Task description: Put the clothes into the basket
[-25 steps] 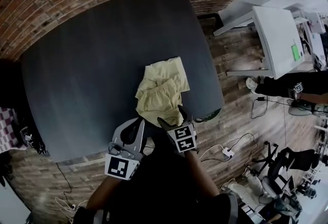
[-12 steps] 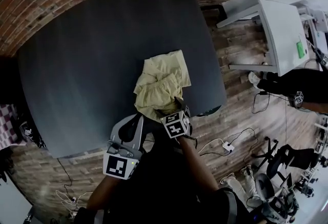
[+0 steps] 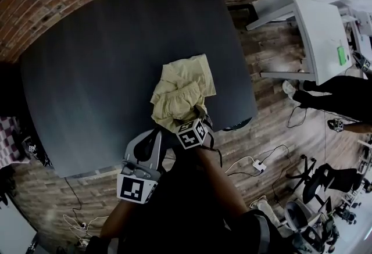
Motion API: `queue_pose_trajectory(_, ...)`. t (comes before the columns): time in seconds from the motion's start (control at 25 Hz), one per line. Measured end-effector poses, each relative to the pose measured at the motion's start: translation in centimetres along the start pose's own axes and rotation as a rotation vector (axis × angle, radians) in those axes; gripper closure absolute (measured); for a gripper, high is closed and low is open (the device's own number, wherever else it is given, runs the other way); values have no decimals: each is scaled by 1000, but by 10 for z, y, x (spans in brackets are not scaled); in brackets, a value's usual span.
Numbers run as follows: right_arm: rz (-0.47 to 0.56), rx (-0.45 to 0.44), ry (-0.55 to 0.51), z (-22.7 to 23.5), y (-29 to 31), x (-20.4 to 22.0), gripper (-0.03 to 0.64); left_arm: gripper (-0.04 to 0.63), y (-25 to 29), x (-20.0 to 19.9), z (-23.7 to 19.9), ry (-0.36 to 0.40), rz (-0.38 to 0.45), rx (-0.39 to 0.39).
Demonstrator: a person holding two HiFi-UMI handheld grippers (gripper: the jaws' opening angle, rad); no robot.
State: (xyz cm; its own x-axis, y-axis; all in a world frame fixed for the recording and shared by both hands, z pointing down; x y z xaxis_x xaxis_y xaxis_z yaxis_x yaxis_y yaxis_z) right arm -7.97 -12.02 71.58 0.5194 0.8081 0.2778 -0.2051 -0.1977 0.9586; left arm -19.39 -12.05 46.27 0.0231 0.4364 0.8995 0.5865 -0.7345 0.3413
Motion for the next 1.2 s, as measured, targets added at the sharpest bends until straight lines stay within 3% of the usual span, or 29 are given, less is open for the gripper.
queue_pose_trajectory(0.4, 12, -2, -13, 1, 1, 0, 236, 589, -11, 2, 4, 40, -4, 0)
queue_pose_trajectory(0.92, 25, -14, -66, 8, -3, 0, 356, 589, -35, 2, 14, 36, 26, -27)
queue_pose_trajectory(1.2, 40, -6, -81, 2, -6, 6, 367, 589, -49, 1, 17, 41, 40, -41)
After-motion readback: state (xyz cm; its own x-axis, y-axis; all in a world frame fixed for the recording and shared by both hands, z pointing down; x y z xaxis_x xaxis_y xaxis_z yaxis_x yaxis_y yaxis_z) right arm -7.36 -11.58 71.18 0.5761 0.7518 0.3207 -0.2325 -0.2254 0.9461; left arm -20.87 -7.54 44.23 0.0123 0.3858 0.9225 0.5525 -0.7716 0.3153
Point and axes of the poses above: the fingertips, and each gripper's own axes: y forward along the fingers, z to its right, x out of its underside, the point moved 3 cm from there along -y, backward along the fingers, and after that the axes turned 4 degrees about -z, right-handed, at the moved point
